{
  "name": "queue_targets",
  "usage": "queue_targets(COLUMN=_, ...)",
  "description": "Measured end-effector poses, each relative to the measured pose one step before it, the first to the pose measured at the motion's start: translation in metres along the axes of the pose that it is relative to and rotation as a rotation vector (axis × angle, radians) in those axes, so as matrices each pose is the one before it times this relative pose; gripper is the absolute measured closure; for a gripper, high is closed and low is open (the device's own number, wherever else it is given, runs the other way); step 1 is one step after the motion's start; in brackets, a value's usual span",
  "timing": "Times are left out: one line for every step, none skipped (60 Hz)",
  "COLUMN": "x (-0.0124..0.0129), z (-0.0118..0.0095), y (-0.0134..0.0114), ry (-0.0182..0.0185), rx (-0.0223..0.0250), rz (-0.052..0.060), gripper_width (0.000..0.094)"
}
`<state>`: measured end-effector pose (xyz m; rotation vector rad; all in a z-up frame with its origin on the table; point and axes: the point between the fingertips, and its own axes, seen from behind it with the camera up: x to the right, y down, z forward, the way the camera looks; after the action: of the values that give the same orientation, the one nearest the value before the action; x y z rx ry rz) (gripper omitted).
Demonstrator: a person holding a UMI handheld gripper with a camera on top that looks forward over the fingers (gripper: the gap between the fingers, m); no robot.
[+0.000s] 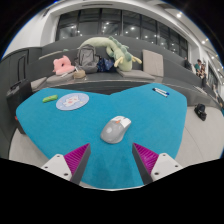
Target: Arrange mouse
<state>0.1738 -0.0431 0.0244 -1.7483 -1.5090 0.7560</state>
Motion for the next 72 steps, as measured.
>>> queue_targets(x=-0.00027, z=0.00456, y=-0.00123, ry=-0.00221, rx=-0.00005, rz=-0.0003, gripper_width=0.0080)
queue_targets(x=-0.00065, z=0.00454, y=-0.00140, ry=-0.00245, rx=-0.00010, rz=-0.0007, gripper_width=0.0080)
queue_targets(x=-0.00052, z=0.00482, y=-0.00130, ry=-0.00252, rx=0.00022, rz=-0.0019, gripper_width=0.0080)
queue_targets(x=-0.00030, z=0.00482, y=-0.00140, ry=-0.00127, rx=0.00056, rz=-0.0026, gripper_width=0.0080)
queue_targets(x=0.00007, z=0.00502, y=-0.00134, ry=-0.00013, rx=0.00093, rz=-0.0025, gripper_width=0.0081)
queue_targets(x=0.00047, z=0.00510, y=-0.00169, ry=0.00032, rx=0.00084, rz=-0.0023, gripper_width=0.0080)
queue_targets(x=0.00033, z=0.00515, y=-0.00127, ry=-0.00069, rx=0.00046, rz=-0.0016, gripper_width=0.0080)
queue_targets(x=-0.00035, z=0.00513, y=-0.00130, ry=-0.00128, rx=-0.00014, rz=-0.0010, gripper_width=0.0079)
queue_targets(x=-0.00051, z=0.00491, y=-0.00132, ry=-0.00215, rx=-0.00052, rz=-0.0001, gripper_width=0.0079)
queue_targets(x=-0.00057, z=0.00947, y=-0.00136, ry=-0.00337, rx=0.00133, rz=0.0016, gripper_width=0.0079)
queue_targets(x=-0.00037, z=0.00518, y=-0.00129, ry=-0.00175, rx=-0.00019, rz=0.0012, gripper_width=0.0080)
queue_targets(x=-0.00016, z=0.00465, y=-0.00121, ry=-0.00077, rx=-0.00154, rz=0.0007, gripper_width=0.0078)
queue_targets(x=0.00012, z=0.00449, y=-0.00082, ry=-0.00026, rx=-0.00228, rz=0.0009, gripper_width=0.0081)
queue_targets(x=0.00048, z=0.00460, y=-0.00111, ry=0.00048, rx=-0.00224, rz=0.0006, gripper_width=0.0081)
queue_targets(x=0.00076, z=0.00426, y=-0.00093, ry=0.00068, rx=-0.00226, rz=0.0015, gripper_width=0.0082)
queue_targets(x=0.00013, z=0.00426, y=-0.00123, ry=0.00020, rx=-0.00212, rz=0.0023, gripper_width=0.0080)
queue_targets(x=-0.00026, z=0.00436, y=-0.00153, ry=-0.00079, rx=-0.00218, rz=0.0031, gripper_width=0.0080)
queue_targets(x=-0.00075, z=0.00409, y=-0.00155, ry=-0.00185, rx=-0.00243, rz=0.0030, gripper_width=0.0081)
queue_targets(x=0.00028, z=0.00390, y=-0.00189, ry=0.00195, rx=-0.00267, rz=0.0027, gripper_width=0.0070)
queue_targets(x=0.00089, z=0.00389, y=-0.00185, ry=0.00320, rx=-0.00121, rz=0.0005, gripper_width=0.0068)
queue_targets(x=0.00107, z=0.00325, y=-0.00197, ry=0.00490, rx=0.00077, rz=-0.0003, gripper_width=0.0070)
queue_targets(x=-0.00020, z=0.00354, y=-0.00233, ry=0.00071, rx=0.00040, rz=-0.0014, gripper_width=0.0068)
queue_targets(x=-0.00084, z=0.00372, y=-0.00230, ry=-0.00186, rx=0.00010, rz=-0.0010, gripper_width=0.0069)
queue_targets(x=-0.00073, z=0.00315, y=-0.00238, ry=-0.00246, rx=0.00069, rz=0.0000, gripper_width=0.0070)
queue_targets(x=-0.00091, z=0.00327, y=-0.00237, ry=-0.00278, rx=-0.00001, rz=0.0007, gripper_width=0.0069)
queue_targets(x=-0.00117, z=0.00629, y=-0.00280, ry=-0.00302, rx=-0.00040, rz=0.0016, gripper_width=0.0070)
queue_targets(x=-0.00074, z=0.00306, y=-0.00178, ry=-0.00200, rx=-0.00284, rz=0.0020, gripper_width=0.0070)
queue_targets(x=-0.00061, z=0.00301, y=-0.00166, ry=-0.00154, rx=-0.00322, rz=0.0020, gripper_width=0.0073)
queue_targets(x=-0.00083, z=0.00298, y=-0.00169, ry=-0.00182, rx=-0.00280, rz=0.0024, gripper_width=0.0073)
queue_targets(x=-0.00103, z=0.00267, y=-0.00171, ry=-0.00317, rx=-0.00299, rz=0.0026, gripper_width=0.0073)
queue_targets(x=-0.00233, z=0.00328, y=-0.00190, ry=-0.00395, rx=-0.00245, rz=0.0031, gripper_width=0.0074)
queue_targets(x=-0.00166, z=0.00244, y=-0.00161, ry=-0.00394, rx=-0.00285, rz=0.0021, gripper_width=0.0074)
queue_targets(x=-0.00149, z=0.00329, y=-0.00126, ry=-0.00203, rx=-0.00240, rz=0.0007, gripper_width=0.0074)
queue_targets(x=-0.00128, z=0.00246, y=-0.00135, ry=-0.00157, rx=-0.00236, rz=-0.0002, gripper_width=0.0072)
queue_targets(x=-0.00041, z=0.00152, y=-0.00106, ry=-0.00019, rx=-0.00264, rz=-0.0011, gripper_width=0.0074)
queue_targets(x=-0.00019, z=0.00187, y=-0.00107, ry=-0.00012, rx=-0.00289, rz=-0.0013, gripper_width=0.0073)
queue_targets(x=-0.00046, z=0.00179, y=-0.00071, ry=0.00043, rx=-0.00231, rz=-0.0011, gripper_width=0.0073)
queue_targets(x=-0.00044, z=0.00168, y=-0.00070, ry=0.00132, rx=-0.00218, rz=-0.0018, gripper_width=0.0071)
queue_targets(x=-0.00100, z=0.00148, y=-0.00040, ry=0.00183, rx=-0.00276, rz=-0.0023, gripper_width=0.0075)
queue_targets(x=0.00031, z=0.00177, y=0.00013, ry=0.00427, rx=-0.00352, rz=-0.0038, gripper_width=0.0085)
queue_targets(x=0.00092, z=0.00166, y=0.00073, ry=0.00681, rx=-0.00505, rz=-0.0049, gripper_width=0.0096)
queue_targets(x=0.00148, z=0.00157, y=0.00053, ry=0.00841, rx=-0.00438, rz=-0.0052, gripper_width=0.0117)
queue_targets(x=0.00258, z=0.00066, y=-0.00052, ry=0.00860, rx=-0.00267, rz=-0.0072, gripper_width=0.0143)
queue_targets(x=0.00114, z=0.00097, y=-0.00009, ry=0.00726, rx=0.00023, rz=-0.0054, gripper_width=0.0162)
queue_targets(x=0.00106, z=0.00079, y=-0.00006, ry=0.00573, rx=0.00105, rz=-0.0058, gripper_width=0.0195)
queue_targets(x=0.00006, z=0.00072, y=0.00006, ry=0.00378, rx=-0.00010, rz=-0.0056, gripper_width=0.0227)
queue_targets(x=-0.00058, z=0.00068, y=0.00022, ry=0.00024, rx=-0.00102, rz=-0.0047, gripper_width=0.0263)
queue_targets(x=-0.00139, z=0.00057, y=0.00001, ry=-0.00310, rx=-0.00090, rz=-0.0033, gripper_width=0.0336)
queue_targets(x=0.00047, z=-0.00092, y=0.00018, ry=-0.00351, rx=-0.00225, rz=-0.0025, gripper_width=0.0410)
queue_targets(x=-0.00286, z=-0.00024, y=0.00016, ry=-0.00565, rx=-0.00199, rz=0.0000, gripper_width=0.0483)
queue_targets(x=0.00021, z=-0.00095, y=0.00031, ry=0.00793, rx=-0.00172, rz=-0.0026, gripper_width=0.0488)
queue_targets(x=0.00002, z=-0.00063, y=-0.00059, ry=0.00744, rx=0.00072, rz=-0.0083, gripper_width=0.0513)
queue_targets(x=-0.00055, z=-0.00046, y=-0.00118, ry=0.00384, rx=0.00301, rz=-0.0110, gripper_width=0.0523)
queue_targets(x=0.00146, z=-0.00014, y=-0.00147, ry=0.00079, rx=0.00109, rz=-0.0106, gripper_width=0.0547)
queue_targets(x=-0.00005, z=-0.00063, y=-0.00093, ry=0.00224, rx=0.00057, rz=-0.0075, gripper_width=0.0564)
queue_targets(x=-0.00040, z=-0.00069, y=-0.00070, ry=0.00114, rx=-0.00035, rz=-0.0021, gripper_width=0.0571)
queue_targets(x=-0.00059, z=-0.00112, y=-0.00140, ry=-0.00022, rx=-0.00123, rz=0.0047, gripper_width=0.0581)
queue_targets(x=-0.00153, z=-0.00142, y=-0.00240, ry=-0.00435, rx=-0.00214, rz=0.0078, gripper_width=0.0592)
queue_targets(x=-0.00199, z=-0.00199, y=-0.00421, ry=-0.00644, rx=0.00085, rz=0.0116, gripper_width=0.0593)
queue_targets(x=-0.00237, z=-0.00466, y=-0.00643, ry=-0.00662, rx=0.00685, rz=0.0128, gripper_width=0.0595)
queue_targets(x=-0.00148, z=-0.00254, y=-0.00842, ry=-0.00554, rx=0.01116, rz=0.0126, gripper_width=0.0596)
queue_targets(x=-0.00219, z=-0.00103, y=-0.00887, ry=-0.00086, rx=0.01578, rz=0.0085, gripper_width=0.0596)
queue_targets(x=-0.00136, z=-0.00173, y=-0.01080, ry=-0.00096, rx=0.01421, rz=0.0027, gripper_width=0.0597)
queue_targets(x=-0.00249, z=-0.00066, y=-0.01135, ry=-0.00252, rx=0.01482, rz=-0.0012, gripper_width=0.0596)
queue_targets(x=-0.00265, z=-0.00071, y=-0.01136, ry=-0.00346, rx=0.01496, rz=-0.0019, gripper_width=0.0597)
queue_targets(x=-0.00278, z=-0.00037, y=-0.01180, ry=-0.00326, rx=0.01385, rz=0.0001, gripper_width=0.0596)
queue_targets(x=-0.00376, z=0.00065, y=-0.01208, ry=-0.00395, rx=0.01368, rz=0.0049, gripper_width=0.0596)
queue_targets(x=-0.00451, z=0.00072, y=-0.01214, ry=-0.00668, rx=0.01277, rz=0.0082, gripper_width=0.0597)
queue_targets(x=-0.00616, z=0.00162, y=-0.01119, ry=-0.01066, rx=0.00932, rz=0.0079, gripper_width=0.0597)
queue_targets(x=-0.00725, z=0.00218, y=-0.01032, ry=-0.01341, rx=0.00623, rz=0.0062, gripper_width=0.0597)
queue_targets(x=-0.00736, z=0.00278, y=-0.01040, ry=-0.01291, rx=0.00628, rz=0.0075, gripper_width=0.0597)
queue_targets(x=-0.00735, z=0.00275, y=-0.01048, ry=-0.01161, rx=0.00769, rz=0.0098, gripper_width=0.0597)
